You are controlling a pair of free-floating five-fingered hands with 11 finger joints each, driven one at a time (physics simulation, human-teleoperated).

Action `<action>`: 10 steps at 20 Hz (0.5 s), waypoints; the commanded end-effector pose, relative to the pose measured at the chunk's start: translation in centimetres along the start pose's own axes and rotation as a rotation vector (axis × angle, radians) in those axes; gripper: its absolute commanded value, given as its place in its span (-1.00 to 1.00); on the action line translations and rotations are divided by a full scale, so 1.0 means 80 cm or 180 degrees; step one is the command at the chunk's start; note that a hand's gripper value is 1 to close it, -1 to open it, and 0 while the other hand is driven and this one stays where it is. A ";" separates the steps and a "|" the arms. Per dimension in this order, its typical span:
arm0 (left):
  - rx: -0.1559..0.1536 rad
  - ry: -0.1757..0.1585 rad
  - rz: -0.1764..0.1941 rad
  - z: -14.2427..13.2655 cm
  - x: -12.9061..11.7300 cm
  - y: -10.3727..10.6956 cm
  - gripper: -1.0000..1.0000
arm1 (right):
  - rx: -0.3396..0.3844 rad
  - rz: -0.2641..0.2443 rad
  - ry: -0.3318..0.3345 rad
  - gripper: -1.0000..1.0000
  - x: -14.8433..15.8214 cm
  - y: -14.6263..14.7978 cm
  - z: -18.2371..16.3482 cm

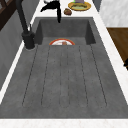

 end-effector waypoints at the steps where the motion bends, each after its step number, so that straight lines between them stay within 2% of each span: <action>1: 0.0000 0.0000 0.0000 0.000 0.000 0.000 0.00 | 0.0098 0.0416 0.0176 -1.00 0.011 0.007 0.015; 6: 0.0000 0.0000 0.0000 0.000 0.000 0.000 0.00 | 0.0125 0.0518 0.0266 -1.00 0.028 0.017 0.034; 10: 0.0000 0.0000 0.0000 0.000 0.000 0.000 0.00 | 0.0108 0.0531 0.0366 -1.00 0.040 0.019 0.047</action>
